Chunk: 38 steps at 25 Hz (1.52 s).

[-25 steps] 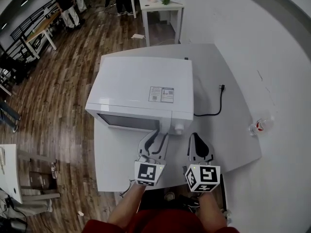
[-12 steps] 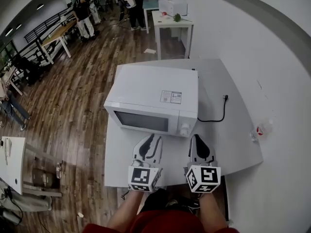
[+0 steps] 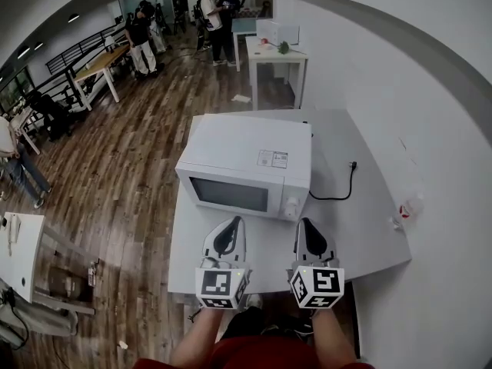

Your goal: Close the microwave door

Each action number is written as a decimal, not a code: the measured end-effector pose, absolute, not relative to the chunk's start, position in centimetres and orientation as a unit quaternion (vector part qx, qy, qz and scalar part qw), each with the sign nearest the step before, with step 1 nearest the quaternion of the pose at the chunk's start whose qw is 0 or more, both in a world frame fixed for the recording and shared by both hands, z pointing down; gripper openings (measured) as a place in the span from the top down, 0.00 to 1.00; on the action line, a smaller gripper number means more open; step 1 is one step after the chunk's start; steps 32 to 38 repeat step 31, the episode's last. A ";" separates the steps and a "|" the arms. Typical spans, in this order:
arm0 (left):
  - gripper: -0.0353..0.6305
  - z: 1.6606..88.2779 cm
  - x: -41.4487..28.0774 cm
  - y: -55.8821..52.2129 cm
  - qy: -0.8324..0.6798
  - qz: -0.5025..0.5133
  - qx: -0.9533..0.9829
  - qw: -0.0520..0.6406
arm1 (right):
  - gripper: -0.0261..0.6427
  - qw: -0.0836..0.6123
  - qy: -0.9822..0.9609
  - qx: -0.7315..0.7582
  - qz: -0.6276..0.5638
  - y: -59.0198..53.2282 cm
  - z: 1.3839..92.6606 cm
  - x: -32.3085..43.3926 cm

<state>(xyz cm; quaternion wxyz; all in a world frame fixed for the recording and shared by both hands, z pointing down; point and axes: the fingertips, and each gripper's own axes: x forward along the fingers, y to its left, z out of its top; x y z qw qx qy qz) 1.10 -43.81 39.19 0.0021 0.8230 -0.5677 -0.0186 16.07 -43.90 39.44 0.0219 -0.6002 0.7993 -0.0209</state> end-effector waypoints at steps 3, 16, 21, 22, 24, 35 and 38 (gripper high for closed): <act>0.91 38.6 0.9 -42.9 -0.576 -0.011 0.817 -0.018 | 0.92 0.018 0.804 -0.594 -0.012 -43.3 39.0 15.6; 0.91 38.7 1.1 -41.2 -0.590 -0.011 0.807 -0.025 | 0.92 0.013 0.819 -0.573 0.005 -42.0 38.3 14.6; 0.91 38.8 1.8 -41.1 -0.589 -0.011 0.808 -0.024 | 0.92 0.013 0.817 -0.576 0.003 -41.8 38.3 15.4; 0.91 38.8 2.0 -41.1 -0.588 -0.011 0.808 -0.025 | 0.92 0.013 0.816 -0.577 0.004 -41.7 38.3 15.5; 0.91 38.7 2.3 -41.0 -0.587 -0.013 0.809 -0.026 | 0.92 0.014 0.815 -0.580 0.004 -41.7 38.3 15.9; 0.91 39.2 3.1 -41.5 -0.584 -0.016 0.811 -0.023 | 0.92 0.004 0.819 -0.573 0.014 -42.0 38.8 16.2; 0.91 39.2 3.1 -41.5 -0.584 -0.016 0.811 -0.023 | 0.92 0.004 0.819 -0.573 0.014 -42.0 38.8 16.2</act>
